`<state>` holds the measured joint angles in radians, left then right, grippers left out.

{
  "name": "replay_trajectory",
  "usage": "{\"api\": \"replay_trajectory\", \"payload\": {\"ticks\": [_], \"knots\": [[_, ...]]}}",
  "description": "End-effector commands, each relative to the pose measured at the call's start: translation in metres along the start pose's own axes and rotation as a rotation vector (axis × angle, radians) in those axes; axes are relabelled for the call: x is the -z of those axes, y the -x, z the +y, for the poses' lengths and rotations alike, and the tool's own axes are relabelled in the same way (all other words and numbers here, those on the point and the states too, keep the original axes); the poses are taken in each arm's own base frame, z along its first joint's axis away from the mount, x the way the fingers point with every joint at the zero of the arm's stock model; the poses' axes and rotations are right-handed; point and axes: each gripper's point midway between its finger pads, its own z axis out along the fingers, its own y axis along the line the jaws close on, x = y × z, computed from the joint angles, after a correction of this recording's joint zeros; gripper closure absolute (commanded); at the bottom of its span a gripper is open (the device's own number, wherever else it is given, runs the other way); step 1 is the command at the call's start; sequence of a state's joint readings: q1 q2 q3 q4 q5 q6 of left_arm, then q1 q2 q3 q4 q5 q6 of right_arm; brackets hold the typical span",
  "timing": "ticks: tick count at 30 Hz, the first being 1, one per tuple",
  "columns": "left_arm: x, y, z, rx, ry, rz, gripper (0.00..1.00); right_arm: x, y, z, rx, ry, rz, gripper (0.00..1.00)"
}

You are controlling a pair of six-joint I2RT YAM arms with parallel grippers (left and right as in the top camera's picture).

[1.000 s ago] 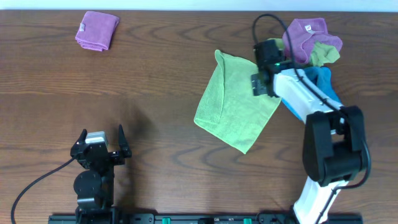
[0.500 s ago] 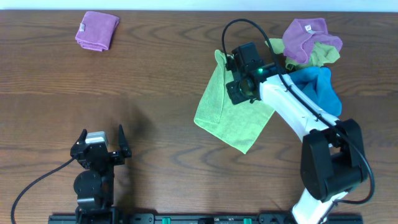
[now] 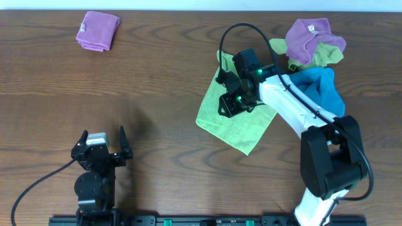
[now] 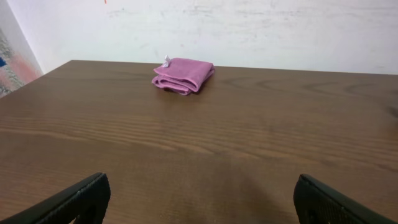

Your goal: Fold the cloth

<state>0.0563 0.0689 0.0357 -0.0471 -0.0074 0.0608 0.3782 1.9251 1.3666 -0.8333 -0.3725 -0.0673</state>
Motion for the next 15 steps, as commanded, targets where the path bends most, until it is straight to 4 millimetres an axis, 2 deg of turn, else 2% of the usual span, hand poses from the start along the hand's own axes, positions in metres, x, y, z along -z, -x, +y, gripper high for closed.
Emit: {"api": "replay_trajectory", "payload": {"ticks": [1, 3, 4, 6, 8, 10, 12, 14, 15], "knots": [[-0.002, -0.021, 0.004, -0.017, 0.022, 0.053, 0.05, -0.004, -0.003, 0.009, 0.007, 0.049, 0.014, 0.70], [-0.002, -0.021, 0.004, -0.018, 0.022, 0.054, 0.05, 0.014, 0.006, 0.010, 0.004, 0.043, -0.030, 0.53], [-0.002, -0.021, 0.004, -0.017, 0.022, 0.054, 0.05, 0.029, 0.012, 0.013, 0.013, 0.029, -0.060, 0.48], [-0.002, -0.021, 0.004, -0.017, 0.022, 0.054, 0.05, 0.061, 0.018, 0.011, 0.027, -0.057, -0.125, 0.45], [-0.002, -0.021, 0.004, -0.017, 0.022, 0.054, 0.05, 0.101, 0.014, 0.007, 0.021, -0.178, -0.188, 0.45], [-0.002, -0.021, 0.004, -0.017, 0.022, 0.054, 0.05, 0.138, 0.001, 0.010, 0.003, -0.250, -0.239, 0.45], [-0.002, -0.021, 0.004, -0.017, 0.022, 0.054, 0.05, 0.169, -0.021, 0.020, -0.014, -0.271, -0.273, 0.44], [-0.002, -0.021, 0.004, -0.017, 0.022, 0.054, 0.05, 0.185, -0.042, 0.030, -0.020, -0.269, -0.286, 0.44], [-0.002, -0.021, 0.004, -0.017, 0.022, 0.053, 0.05, 0.194, -0.060, 0.037, -0.030, -0.265, -0.298, 0.44]]}}
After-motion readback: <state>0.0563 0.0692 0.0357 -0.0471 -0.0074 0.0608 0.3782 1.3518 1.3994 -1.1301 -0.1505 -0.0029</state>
